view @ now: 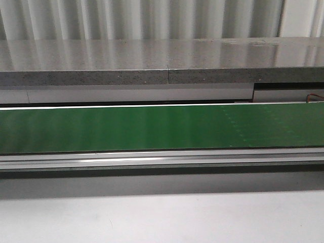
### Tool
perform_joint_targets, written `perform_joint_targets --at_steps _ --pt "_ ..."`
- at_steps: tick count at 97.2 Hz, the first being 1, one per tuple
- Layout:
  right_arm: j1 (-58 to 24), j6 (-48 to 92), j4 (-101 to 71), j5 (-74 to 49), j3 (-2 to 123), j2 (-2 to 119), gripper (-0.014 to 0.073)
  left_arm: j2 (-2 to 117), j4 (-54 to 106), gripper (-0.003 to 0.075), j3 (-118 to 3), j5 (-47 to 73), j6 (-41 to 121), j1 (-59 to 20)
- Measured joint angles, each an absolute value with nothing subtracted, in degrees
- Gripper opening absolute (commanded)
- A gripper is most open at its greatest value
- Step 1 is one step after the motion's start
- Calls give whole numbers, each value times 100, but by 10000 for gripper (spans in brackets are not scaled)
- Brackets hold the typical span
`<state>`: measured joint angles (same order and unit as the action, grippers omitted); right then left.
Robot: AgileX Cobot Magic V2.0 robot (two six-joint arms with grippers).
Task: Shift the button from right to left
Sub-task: 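Lower the button into the blue tray and open the left gripper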
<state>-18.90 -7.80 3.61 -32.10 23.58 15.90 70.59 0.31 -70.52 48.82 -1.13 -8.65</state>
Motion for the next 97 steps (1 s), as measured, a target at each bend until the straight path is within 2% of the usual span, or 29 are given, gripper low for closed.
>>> perform_joint_targets --at_steps 51,97 --pt "-1890 -780 361 -3210 2358 1590 -67 4088 130 -20 -4303 3668 -127 -865" --pt "-1890 -780 361 -3210 2358 1590 -67 1836 235 -21 -2685 3216 -127 -865"
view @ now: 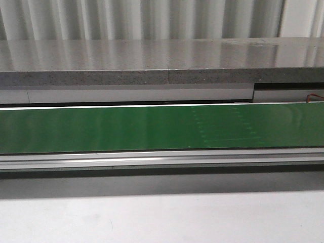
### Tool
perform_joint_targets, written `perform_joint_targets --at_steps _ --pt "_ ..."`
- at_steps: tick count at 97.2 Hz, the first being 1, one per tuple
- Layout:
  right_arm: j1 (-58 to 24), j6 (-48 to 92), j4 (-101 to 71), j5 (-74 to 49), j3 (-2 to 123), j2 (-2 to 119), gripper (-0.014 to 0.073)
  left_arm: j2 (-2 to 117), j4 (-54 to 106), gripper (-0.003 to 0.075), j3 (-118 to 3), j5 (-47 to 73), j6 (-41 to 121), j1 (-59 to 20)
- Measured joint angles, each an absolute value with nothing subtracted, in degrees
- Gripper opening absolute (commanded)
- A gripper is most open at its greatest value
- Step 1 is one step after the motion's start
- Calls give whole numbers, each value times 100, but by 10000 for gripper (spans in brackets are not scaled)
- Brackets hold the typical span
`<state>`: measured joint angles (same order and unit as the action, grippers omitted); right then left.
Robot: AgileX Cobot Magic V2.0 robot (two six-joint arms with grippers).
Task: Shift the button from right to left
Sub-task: 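Lower the button into the blue tray and open the left gripper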
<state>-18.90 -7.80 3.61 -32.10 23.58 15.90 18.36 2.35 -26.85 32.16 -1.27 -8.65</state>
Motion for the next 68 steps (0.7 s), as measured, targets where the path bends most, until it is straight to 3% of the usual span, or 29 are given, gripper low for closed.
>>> perform_joint_targets --at_steps 35,68 --pt "-1890 -780 361 -3210 2358 1590 -67 785 235 -21 -1827 3011 -127 -865" --pt "-1890 -780 361 -3210 2358 1590 -67 285 -145 -21 -668 1293 -127 -449"
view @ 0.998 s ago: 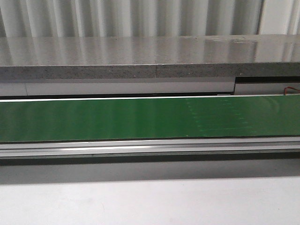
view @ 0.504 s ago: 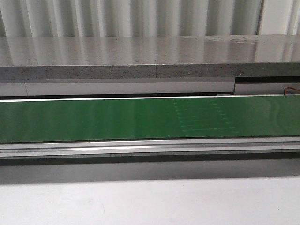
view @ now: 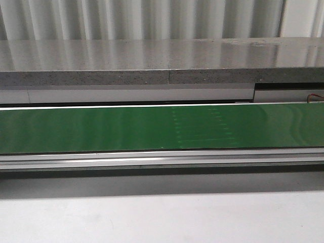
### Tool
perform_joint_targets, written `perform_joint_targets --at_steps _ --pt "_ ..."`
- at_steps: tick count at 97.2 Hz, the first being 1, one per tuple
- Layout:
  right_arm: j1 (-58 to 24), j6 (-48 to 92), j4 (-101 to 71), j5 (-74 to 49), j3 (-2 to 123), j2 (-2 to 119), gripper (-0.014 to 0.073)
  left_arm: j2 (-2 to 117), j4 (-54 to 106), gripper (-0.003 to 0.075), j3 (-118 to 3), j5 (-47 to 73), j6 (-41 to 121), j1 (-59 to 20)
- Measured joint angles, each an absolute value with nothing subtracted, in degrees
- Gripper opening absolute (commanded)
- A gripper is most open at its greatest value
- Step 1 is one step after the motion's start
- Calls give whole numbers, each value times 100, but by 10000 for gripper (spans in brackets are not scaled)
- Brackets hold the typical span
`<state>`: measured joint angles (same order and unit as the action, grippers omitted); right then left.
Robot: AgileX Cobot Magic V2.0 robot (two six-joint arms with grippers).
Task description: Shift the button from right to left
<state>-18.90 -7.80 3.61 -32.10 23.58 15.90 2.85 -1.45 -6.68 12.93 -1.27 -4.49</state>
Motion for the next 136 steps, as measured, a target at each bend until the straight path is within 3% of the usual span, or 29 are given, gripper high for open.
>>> perform_joint_targets --at_steps 19,136 --pt "-1890 -780 361 -3210 2358 1590 -67 -17 -107 -21 19 843 -127 -269" --pt "-1890 -780 414 -3102 2309 1590 -67 -17 -46 -20 20 600 0 -269"
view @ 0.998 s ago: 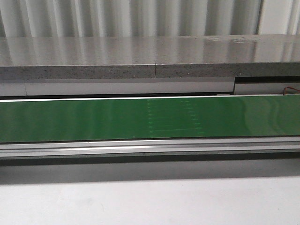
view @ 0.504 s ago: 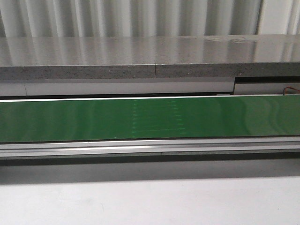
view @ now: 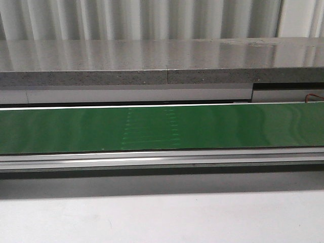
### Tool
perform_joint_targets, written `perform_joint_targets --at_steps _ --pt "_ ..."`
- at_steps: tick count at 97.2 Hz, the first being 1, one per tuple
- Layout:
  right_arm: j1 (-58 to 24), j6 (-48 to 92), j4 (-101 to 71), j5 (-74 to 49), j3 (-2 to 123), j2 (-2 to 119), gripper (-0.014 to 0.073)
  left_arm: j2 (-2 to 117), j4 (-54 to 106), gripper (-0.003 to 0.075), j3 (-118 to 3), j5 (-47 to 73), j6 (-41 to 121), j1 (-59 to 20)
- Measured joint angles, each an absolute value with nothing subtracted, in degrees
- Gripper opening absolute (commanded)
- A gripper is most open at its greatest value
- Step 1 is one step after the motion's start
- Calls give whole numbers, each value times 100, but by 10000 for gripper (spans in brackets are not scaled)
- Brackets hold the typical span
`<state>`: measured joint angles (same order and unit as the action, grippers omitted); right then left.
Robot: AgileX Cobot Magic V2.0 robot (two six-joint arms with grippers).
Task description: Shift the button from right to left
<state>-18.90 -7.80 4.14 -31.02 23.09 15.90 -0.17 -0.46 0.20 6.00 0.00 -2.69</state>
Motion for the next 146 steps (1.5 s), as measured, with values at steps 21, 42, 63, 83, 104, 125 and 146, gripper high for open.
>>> perform_joint_targets --at_steps 21,42,63,83,104,125,146 --pt "-1270 -780 424 -1920 1784 1589 -67 -17 -46 -20 20 600 0 -269" --pt "-349 -744 410 -991 909 1216 -67 -17 -46 -20 20 600 30 -269" --pt "248 -194 0 -851 212 619 -67 -17 -46 -20 20 600 0 -269" --pt "287 -109 -42 -731 -149 -25 -67 -17 -46 -20 20 600 30 -269" --pt "296 -99 -42 -731 -160 -60 -67 -17 -46 -20 20 599 30 -269" --pt "296 -99 -42 -731 -160 -60 -67 -17 -46 -20 20 599 30 -269" --pt "296 -99 -42 -731 -160 -60 -67 -17 -46 -20 20 599 30 -269"
